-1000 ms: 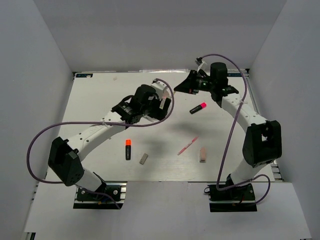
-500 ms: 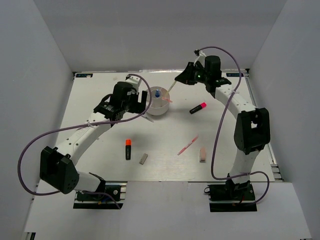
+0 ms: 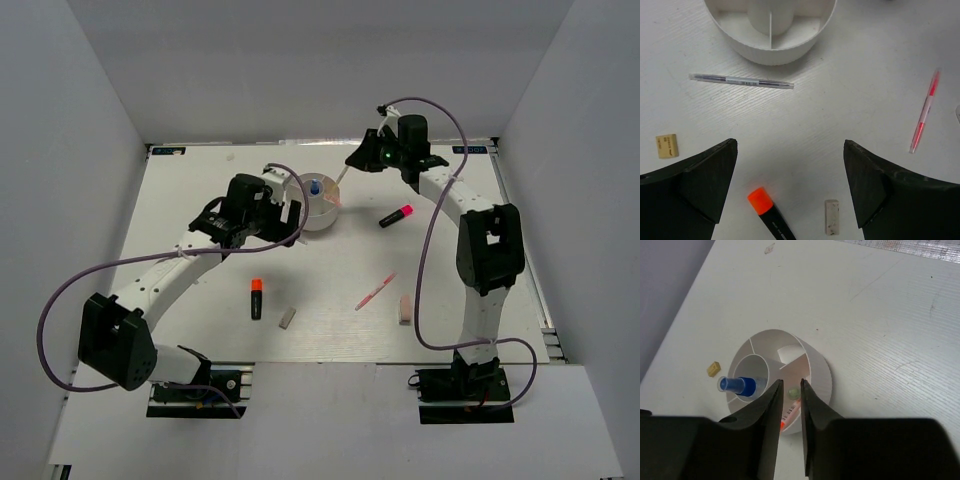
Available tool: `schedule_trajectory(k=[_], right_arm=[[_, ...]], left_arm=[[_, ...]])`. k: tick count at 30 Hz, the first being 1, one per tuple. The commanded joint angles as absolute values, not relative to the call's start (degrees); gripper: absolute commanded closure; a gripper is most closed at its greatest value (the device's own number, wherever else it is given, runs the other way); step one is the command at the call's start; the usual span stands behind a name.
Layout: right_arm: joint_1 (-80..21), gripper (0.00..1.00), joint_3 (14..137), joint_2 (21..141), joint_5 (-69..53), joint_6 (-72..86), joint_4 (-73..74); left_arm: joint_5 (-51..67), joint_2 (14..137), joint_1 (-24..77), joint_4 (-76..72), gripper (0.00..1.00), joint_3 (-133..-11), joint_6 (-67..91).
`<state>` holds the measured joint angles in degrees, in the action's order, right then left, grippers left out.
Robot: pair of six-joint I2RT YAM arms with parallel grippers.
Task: Sort the stationery into containers
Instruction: Place the pen in the storage box, then pick up the pen from the center of the board.
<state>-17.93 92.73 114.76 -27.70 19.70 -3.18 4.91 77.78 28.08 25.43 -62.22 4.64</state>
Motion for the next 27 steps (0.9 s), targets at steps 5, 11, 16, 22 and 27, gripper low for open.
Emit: schedule_trajectory(k=[5, 11, 16, 22, 27], right_arm=[[-18.9, 0.49, 95.45, 113.92, -26.63, 17.05, -3.69], [-17.58, 0.46, 93.87, 106.89, -23.21, 17.05, -0.09], [-14.25, 0.48, 88.0, 98.55, -23.46, 18.72, 3.77], [-9.06, 0.48, 80.35, 90.54, -23.91, 20.48, 4.22], [-5.63, 0.5, 76.73, 87.45, -26.09, 21.7, 4.13]], left_arm=[[19.48, 77.78, 30.23, 24.7, 0.14, -62.75, 0.44], [20.74, 85.07, 39.36, 27.59, 0.21, -63.81, -3.07], [17.5, 92.0, 50.43, 26.46, 0.22, -66.17, -3.87], [12.57, 103.52, 56.25, 31.81, 0.3, -77.33, -4.48], [8.18, 110.12, 58.09, 32.61, 0.36, -81.65, -4.48]])
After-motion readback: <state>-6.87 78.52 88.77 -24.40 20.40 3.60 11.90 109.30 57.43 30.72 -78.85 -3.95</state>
